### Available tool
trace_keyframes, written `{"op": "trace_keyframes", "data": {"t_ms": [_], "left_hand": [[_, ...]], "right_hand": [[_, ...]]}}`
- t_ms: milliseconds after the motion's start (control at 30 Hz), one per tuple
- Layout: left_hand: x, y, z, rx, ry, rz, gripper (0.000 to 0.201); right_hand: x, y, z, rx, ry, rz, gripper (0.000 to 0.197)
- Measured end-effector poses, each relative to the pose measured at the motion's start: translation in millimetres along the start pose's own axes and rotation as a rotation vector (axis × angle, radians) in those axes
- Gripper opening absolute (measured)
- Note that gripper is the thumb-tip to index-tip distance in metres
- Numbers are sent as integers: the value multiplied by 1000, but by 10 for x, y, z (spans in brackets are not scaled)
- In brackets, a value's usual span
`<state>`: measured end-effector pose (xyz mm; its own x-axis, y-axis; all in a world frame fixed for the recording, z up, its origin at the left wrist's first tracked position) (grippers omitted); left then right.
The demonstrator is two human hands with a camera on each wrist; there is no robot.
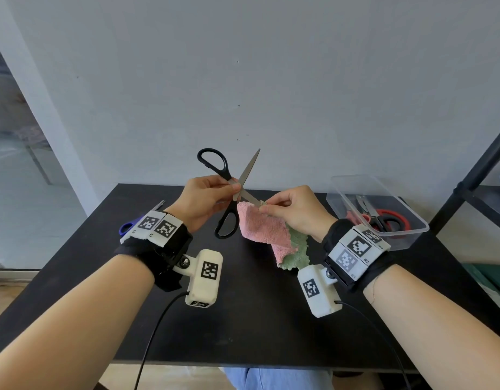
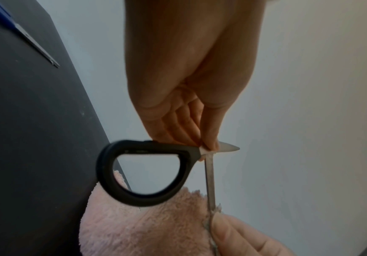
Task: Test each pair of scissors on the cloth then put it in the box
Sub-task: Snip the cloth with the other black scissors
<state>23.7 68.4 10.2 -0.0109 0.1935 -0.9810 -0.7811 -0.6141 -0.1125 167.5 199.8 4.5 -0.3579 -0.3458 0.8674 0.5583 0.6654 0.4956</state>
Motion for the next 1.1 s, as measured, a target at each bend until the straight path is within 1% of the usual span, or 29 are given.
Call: {"op": "trace_keyframes", "data": {"t_ms": [133,367,467,567,633,733,767,867,1100], "left_hand": [[5,-4,10,-6,5,-13,12],[35,-23,12,-3,4,-14,7],[26,46,17,-52,-4,-34,4],[-6,153,28,-98,-7,-55,9],[-8,150,17,-58,20,31,4],[29,51,-9,-3,54,152,24],[39,14,-21,8,57,169,27],[72,-48,-35,18,59,166,29],[131,-47,-46,45,79,144,32]], "right_hand": [[-40,31,-24,-8,-9,10,16],[-118,120,-30,3,-15,-30,15],[-204,159,-35,-7,-12,-77,15],[-261,200,-29,-53,-33,19,15],[-208,193,-26,-90,-23,122,11],[-55,120,-15,-97,12,213,6],[-16,88,-9,-87,25,218,5],[37,-2,1,-65,30,213,5],[-22,-113,-31,-32,13,254,9]]}}
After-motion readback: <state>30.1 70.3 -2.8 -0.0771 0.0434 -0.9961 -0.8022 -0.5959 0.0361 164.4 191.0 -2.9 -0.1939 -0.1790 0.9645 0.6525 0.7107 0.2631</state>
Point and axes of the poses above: each hand's wrist, its own z-axis towards the middle knuckle, its own y-axis out of the back of the hand, x = y × z, the point moved 1 cm from there along z, towards the middle knuckle, and after that the axes turned 10 degrees about -y, right-handed, at the moved point
